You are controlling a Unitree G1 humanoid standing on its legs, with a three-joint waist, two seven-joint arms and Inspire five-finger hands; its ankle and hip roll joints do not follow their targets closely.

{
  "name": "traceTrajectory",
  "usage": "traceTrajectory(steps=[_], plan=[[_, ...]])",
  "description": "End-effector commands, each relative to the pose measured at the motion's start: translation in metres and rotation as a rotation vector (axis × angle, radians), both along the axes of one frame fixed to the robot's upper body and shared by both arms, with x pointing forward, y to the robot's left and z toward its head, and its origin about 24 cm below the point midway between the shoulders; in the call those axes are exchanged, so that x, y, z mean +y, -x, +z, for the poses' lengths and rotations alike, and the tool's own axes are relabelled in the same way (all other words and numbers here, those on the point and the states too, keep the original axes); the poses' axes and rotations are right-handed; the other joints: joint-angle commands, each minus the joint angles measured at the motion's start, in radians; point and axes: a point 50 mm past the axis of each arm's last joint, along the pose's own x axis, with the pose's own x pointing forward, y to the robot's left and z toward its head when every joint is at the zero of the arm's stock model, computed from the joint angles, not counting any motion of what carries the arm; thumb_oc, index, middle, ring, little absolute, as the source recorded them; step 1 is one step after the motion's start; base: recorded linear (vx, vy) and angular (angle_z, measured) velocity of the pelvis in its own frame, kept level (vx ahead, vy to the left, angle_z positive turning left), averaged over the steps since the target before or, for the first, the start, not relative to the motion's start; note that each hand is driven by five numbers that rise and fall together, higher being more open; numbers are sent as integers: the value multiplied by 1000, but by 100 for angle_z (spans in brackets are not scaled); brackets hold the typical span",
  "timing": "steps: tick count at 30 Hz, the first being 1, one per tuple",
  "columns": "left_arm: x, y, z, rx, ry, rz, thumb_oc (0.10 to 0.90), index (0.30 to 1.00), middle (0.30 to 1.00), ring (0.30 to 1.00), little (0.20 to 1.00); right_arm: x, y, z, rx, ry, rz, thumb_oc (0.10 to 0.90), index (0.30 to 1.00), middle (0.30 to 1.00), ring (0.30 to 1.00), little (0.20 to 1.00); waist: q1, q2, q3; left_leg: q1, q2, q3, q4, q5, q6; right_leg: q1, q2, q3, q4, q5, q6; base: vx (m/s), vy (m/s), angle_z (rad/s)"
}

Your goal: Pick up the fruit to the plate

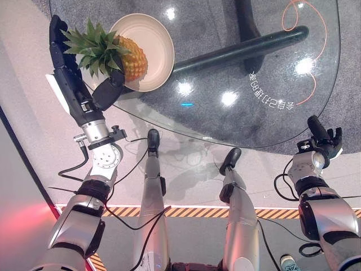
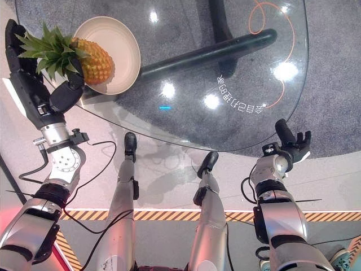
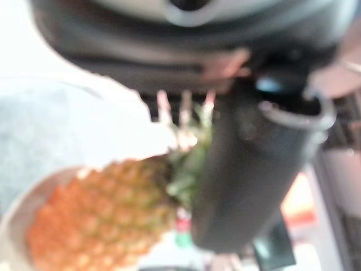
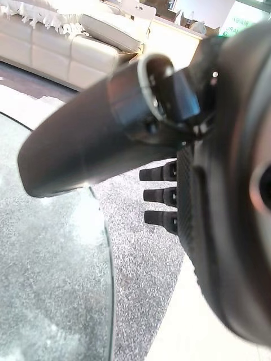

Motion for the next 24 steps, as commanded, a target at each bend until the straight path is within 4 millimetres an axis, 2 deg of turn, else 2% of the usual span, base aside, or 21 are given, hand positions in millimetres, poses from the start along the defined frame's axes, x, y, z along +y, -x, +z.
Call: traceTrajectory(steps=[1, 24], plan=[[-16, 5, 23, -160, -17, -66, 800, 900, 900, 900, 900, -36, 24, 6, -39, 52, -159, 800, 900, 900, 900, 900, 29, -5, -26, -10, -14, 3, 131, -140, 27, -12, -5, -33, 79, -57, 20, 0, 0, 0], [-20, 9, 8, -115, -25, -100, 800, 900, 900, 900, 900, -42, 29, 6, -35, 57, -178, 800, 900, 900, 900, 900, 39, 16, -26, -4, -21, 0, 132, -143, 28, -18, -21, -36, 98, -61, 21, 0, 1, 1]])
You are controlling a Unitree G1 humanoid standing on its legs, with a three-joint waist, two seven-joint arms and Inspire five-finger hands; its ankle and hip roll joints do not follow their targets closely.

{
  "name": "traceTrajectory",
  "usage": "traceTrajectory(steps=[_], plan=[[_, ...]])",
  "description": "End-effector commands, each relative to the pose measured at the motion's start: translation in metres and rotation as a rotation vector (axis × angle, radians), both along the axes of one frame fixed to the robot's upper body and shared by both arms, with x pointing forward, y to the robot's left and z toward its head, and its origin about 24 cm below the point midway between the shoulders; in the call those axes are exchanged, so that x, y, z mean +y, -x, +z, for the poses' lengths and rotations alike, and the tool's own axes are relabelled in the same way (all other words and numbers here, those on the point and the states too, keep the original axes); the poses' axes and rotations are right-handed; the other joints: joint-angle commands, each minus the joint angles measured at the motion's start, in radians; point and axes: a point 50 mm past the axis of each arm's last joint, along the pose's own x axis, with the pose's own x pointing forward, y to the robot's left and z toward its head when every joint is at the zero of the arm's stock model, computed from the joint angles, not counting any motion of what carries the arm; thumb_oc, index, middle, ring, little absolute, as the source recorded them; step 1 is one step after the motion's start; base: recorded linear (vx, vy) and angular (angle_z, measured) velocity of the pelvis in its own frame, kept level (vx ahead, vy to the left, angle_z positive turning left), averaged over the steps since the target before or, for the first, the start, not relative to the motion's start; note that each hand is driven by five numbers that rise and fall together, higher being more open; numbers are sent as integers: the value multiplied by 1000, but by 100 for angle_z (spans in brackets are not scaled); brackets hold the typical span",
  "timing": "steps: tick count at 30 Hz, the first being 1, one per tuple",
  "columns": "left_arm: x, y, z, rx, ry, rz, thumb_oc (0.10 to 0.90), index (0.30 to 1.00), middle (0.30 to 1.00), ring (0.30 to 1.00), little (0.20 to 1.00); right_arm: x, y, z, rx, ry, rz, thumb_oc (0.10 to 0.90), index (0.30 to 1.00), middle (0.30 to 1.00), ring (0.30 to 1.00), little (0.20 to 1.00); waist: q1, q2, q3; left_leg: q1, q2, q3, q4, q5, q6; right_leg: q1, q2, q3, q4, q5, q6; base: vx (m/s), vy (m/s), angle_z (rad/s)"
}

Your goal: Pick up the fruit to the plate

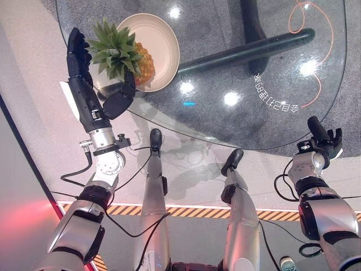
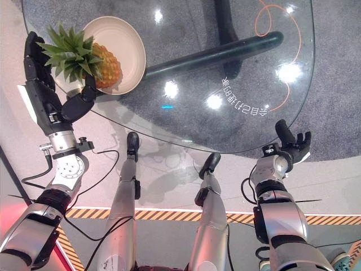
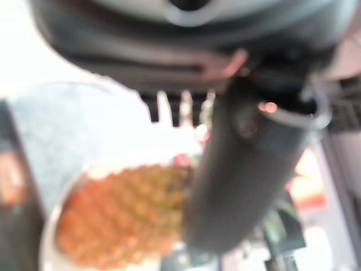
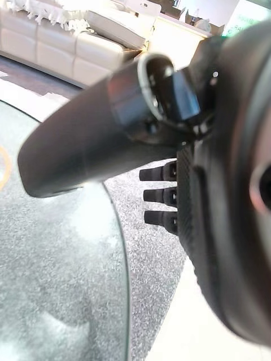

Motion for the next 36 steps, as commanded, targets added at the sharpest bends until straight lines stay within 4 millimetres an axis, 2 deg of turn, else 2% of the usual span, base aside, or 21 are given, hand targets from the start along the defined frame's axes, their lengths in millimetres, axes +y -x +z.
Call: traceTrajectory(steps=[1, 26, 34, 36], plan=[[-14, 5, 27, -178, 39, -75, 800, 900, 900, 900, 900, -41, 28, 8, -40, 57, -178, 800, 900, 900, 900, 900, 16, 15, -26, -3, -6, 0, 132, -141, 26, -13, -2, -35, 80, -47, 14, -3, 8, 4], [-14, 6, 10, -91, -17, -53, 800, 900, 900, 900, 900, -49, 35, 6, -38, 58, -198, 800, 900, 900, 900, 900, 22, 28, -26, 8, -13, -4, 115, -136, 26, -7, -7, -39, 64, -38, 16, 0, 0, 0], [5, 10, -3, -42, 75, 31, 800, 900, 900, 900, 900, -54, 43, -1, -8, 67, -213, 800, 900, 900, 900, 900, 21, 38, -26, 24, -14, 0, 110, -135, 25, -1, -9, -28, 64, -43, 14, -1, 4, 0], [14, 10, -7, -7, 156, 39, 800, 900, 900, 900, 900, -57, 47, -5, 8, 71, -218, 800, 900, 900, 900, 900, 22, 41, -26, 35, -15, 3, 109, -136, 25, 7, -12, -26, 65, -46, 14, 0, 0, 0]])
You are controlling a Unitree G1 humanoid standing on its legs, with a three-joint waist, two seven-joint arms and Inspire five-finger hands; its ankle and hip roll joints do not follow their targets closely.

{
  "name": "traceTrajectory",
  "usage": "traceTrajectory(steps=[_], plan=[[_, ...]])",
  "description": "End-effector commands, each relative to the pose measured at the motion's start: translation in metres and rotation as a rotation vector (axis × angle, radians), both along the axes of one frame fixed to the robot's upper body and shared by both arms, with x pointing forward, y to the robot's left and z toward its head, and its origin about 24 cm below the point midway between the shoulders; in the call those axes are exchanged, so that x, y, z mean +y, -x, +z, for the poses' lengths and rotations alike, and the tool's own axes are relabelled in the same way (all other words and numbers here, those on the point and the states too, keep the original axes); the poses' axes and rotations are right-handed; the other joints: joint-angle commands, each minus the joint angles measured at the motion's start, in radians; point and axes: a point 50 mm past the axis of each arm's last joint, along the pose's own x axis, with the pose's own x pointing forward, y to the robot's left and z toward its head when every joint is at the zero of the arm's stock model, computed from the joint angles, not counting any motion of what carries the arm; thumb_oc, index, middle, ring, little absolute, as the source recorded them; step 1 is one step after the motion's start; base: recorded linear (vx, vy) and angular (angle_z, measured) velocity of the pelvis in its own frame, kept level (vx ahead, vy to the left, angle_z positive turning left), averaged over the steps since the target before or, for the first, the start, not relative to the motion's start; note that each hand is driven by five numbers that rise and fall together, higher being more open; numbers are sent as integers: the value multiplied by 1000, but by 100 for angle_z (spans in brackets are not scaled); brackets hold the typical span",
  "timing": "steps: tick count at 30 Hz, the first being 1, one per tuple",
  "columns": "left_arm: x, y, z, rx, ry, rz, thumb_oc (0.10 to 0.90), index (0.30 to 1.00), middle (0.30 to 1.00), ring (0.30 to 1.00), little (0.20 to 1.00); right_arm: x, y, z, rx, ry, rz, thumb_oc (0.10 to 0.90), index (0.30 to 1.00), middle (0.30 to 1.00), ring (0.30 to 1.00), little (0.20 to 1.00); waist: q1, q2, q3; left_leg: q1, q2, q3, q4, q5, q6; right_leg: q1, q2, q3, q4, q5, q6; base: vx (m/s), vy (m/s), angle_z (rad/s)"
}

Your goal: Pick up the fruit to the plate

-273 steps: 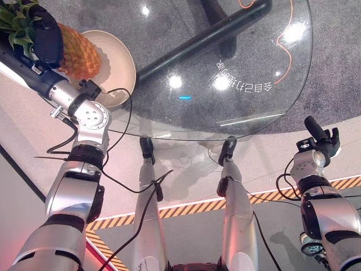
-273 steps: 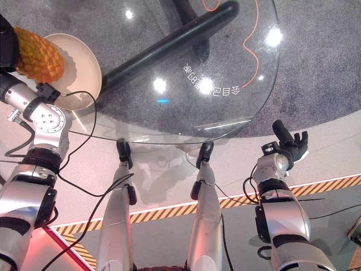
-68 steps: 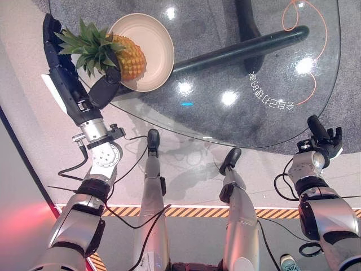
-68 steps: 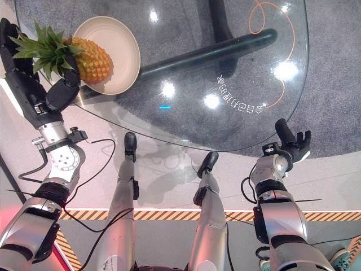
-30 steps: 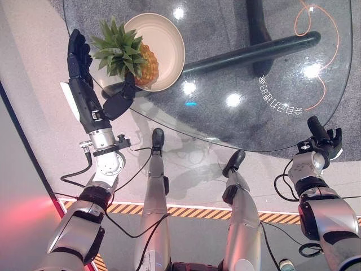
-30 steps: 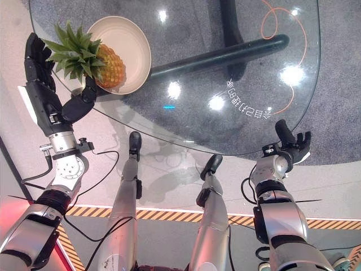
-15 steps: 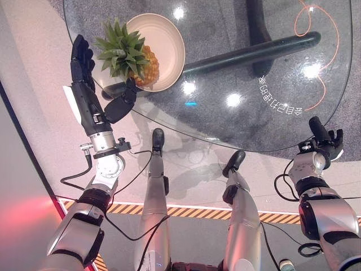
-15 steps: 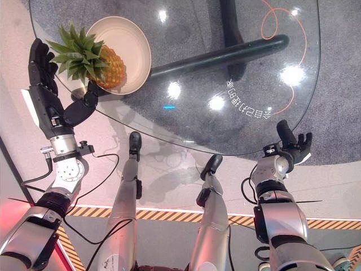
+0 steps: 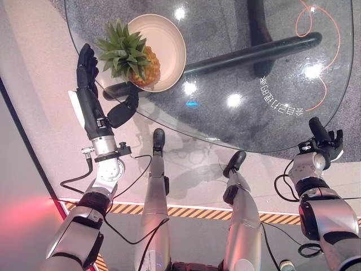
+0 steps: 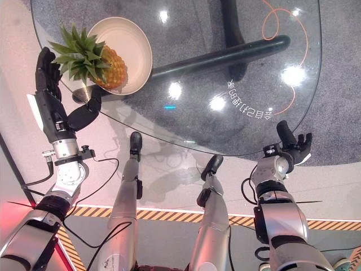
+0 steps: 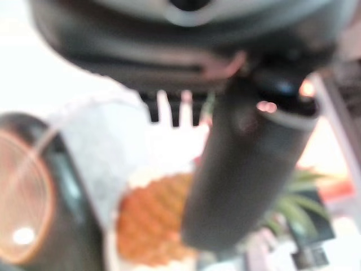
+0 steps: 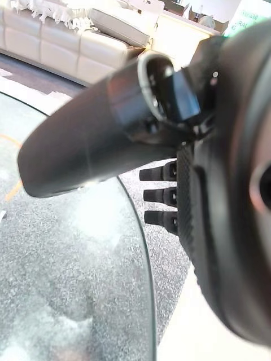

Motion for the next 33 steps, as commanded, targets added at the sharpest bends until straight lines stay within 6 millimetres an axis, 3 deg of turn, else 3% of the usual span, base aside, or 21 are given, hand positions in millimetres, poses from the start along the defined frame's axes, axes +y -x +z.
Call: traceTrajectory(steps=[1, 6, 9, 13, 15, 17, 19, 24, 28, 33], plan=[[9, 0, 22, -128, 207, 4, 800, 900, 900, 900, 900, -53, 41, 3, 7, 92, -199, 800, 900, 900, 900, 900, 14, 34, -25, 25, 2, 3, 109, -137, 23, 4, 5, -28, 48, -34, 8, 0, 0, 0], [50, 8, -18, 59, 461, 90, 800, 900, 900, 900, 900, -56, 59, -24, 127, 116, -177, 800, 900, 900, 900, 900, 10, 32, -25, 127, 1, 27, 84, -139, 18, 99, 4, -24, 11, -32, 18, -6, 28, 1], [59, 18, -37, 146, 437, 143, 800, 900, 900, 900, 900, -57, 73, -45, 201, 122, -130, 800, 900, 900, 900, 900, 6, 29, -25, 205, -2, 41, 49, -132, 16, 176, 7, -18, -33, -19, 29, 12, 59, 0], [77, 34, -80, 396, 451, 199, 800, 900, 900, 900, 900, -52, 104, -88, 363, 136, 7, 800, 900, 900, 900, 900, -7, 27, -25, 382, -5, 75, -26, -121, 16, 351, -5, -9, -118, 6, 47, 76, 90, -5], [81, 41, -98, 499, 447, 197, 800, 900, 900, 900, 900, -48, 114, -102, 426, 141, 61, 800, 900, 900, 900, 900, -13, 26, -48, 428, -5, 87, -55, -117, 17, 396, -8, -9, -148, 15, 52, 110, 71, -7], [85, 57, -130, 680, 462, 175, 800, 900, 900, 900, 900, -43, 132, -122, 531, 135, 141, 800, 900, 900, 900, 900, -20, 30, -101, 495, 1, 107, -106, -106, 17, 464, -8, -13, -197, 32, 59, 186, 61, -6], [84, 78, -165, 853, 554, 120, 800, 900, 900, 900, 900, -37, 149, -141, 637, 124, 233, 800, 900, 900, 900, 900, -27, 34, -146, 562, 9, 124, -155, -93, 13, 532, -7, -19, -240, 45, 60, 203, 49, -9], [70, 127, -221, 1232, 570, 49, 800, 900, 900, 900, 900, -12, 195, -184, 900, 79, 486, 800, 900, 900, 900, 900, -50, 39, -256, 689, 21, 158, -222, -70, 12, 652, -7, -31, -311, 79, 55, 212, 37, -7], [58, 166, -252, 1522, 555, 32, 800, 900, 900, 900, 900, 8, 224, -206, 1047, 36, 598, 800, 900, 900, 900, 900, -61, 41, -327, 755, 29, 176, -232, -77, 13, 720, -4, -35, -334, 87, 57, 207, 7, 3], [47, 196, -270, 1775, 502, 7, 800, 900, 900, 900, 900, 27, 250, -222, 1176, -47, 702, 800, 900, 900, 900, 900, -82, 44, -394, 817, 32, 187, -232, -94, 20, 779, 8, -18, -328, 64, 54, 174, 35, -5]])
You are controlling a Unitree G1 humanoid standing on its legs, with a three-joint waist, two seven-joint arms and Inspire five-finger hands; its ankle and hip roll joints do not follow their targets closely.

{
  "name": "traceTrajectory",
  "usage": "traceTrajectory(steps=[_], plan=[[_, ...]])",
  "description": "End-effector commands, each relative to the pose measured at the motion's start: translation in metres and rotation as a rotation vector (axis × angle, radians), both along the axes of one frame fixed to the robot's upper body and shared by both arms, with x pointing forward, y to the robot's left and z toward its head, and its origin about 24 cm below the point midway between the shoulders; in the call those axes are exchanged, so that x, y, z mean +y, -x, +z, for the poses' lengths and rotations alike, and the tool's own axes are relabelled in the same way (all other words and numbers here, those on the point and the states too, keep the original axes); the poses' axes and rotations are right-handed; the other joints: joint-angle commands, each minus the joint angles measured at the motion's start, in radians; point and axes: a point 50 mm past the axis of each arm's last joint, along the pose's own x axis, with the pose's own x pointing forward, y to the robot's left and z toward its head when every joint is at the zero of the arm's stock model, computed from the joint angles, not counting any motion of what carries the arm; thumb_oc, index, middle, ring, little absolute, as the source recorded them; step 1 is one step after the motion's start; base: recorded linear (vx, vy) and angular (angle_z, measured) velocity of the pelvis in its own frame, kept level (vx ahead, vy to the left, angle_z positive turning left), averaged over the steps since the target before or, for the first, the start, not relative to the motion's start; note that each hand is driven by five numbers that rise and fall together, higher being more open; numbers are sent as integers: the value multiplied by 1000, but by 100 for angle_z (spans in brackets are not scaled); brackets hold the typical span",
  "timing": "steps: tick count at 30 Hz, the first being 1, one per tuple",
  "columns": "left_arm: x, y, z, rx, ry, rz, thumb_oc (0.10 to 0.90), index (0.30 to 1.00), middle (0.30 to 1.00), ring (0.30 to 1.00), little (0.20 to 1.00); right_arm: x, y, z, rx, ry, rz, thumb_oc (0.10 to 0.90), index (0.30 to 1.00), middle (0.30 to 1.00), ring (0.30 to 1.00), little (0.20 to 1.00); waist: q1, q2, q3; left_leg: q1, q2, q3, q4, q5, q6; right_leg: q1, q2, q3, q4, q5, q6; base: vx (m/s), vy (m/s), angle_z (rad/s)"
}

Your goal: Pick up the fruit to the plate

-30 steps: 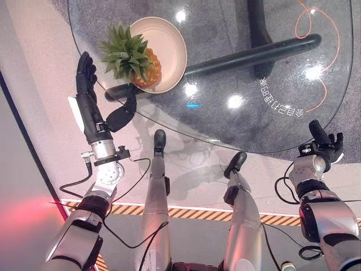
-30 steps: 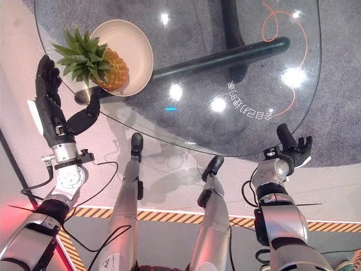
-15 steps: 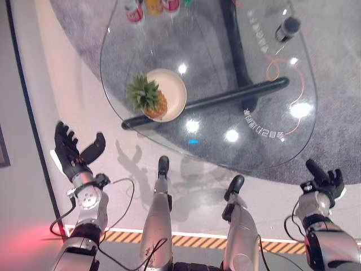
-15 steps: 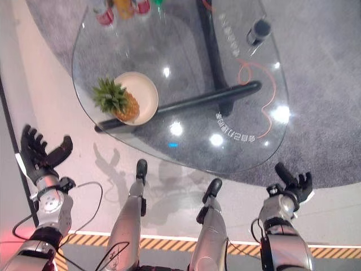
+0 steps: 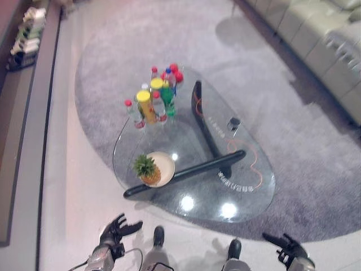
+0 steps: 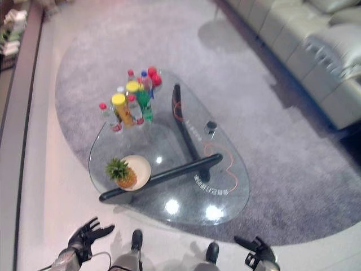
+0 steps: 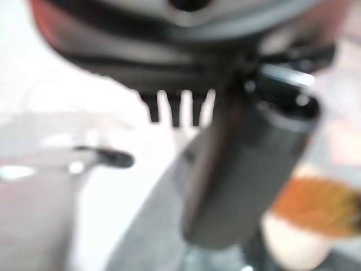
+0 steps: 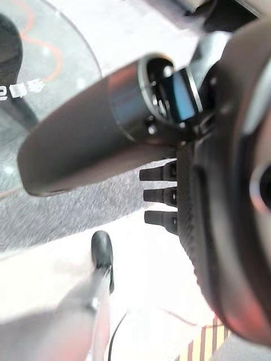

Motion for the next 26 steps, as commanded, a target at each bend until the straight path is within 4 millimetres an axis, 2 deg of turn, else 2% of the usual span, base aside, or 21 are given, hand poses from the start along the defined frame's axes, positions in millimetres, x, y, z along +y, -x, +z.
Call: traceTrajectory(steps=[1, 8, 26], plan=[[6, 6, -2, 129, -25, -57, 800, 900, 900, 900, 900, -15, 12, 3, 91, 31, 59, 800, 900, 900, 900, 900, -9, 47, 12, 64, 25, 46, 6, -16, 20, -4, -20, 12, 52, 33, 8, 110, 33, -3], [1, 28, -10, 301, 7, -128, 800, 900, 900, 900, 900, -2, 26, -5, 222, -8, 147, 800, 900, 900, 900, 900, -24, 44, -30, 123, 31, 58, 6, -36, 19, 56, -11, 23, 34, 23, 6, 85, 13, -3], [-8, 45, -16, 363, 43, -173, 800, 900, 900, 900, 900, 9, 40, -11, 303, -37, 225, 800, 900, 900, 900, 900, -22, 49, -70, 141, 56, 83, 6, -31, -3, 78, -11, 2, -2, 37, 8, 15, -2, -2]])
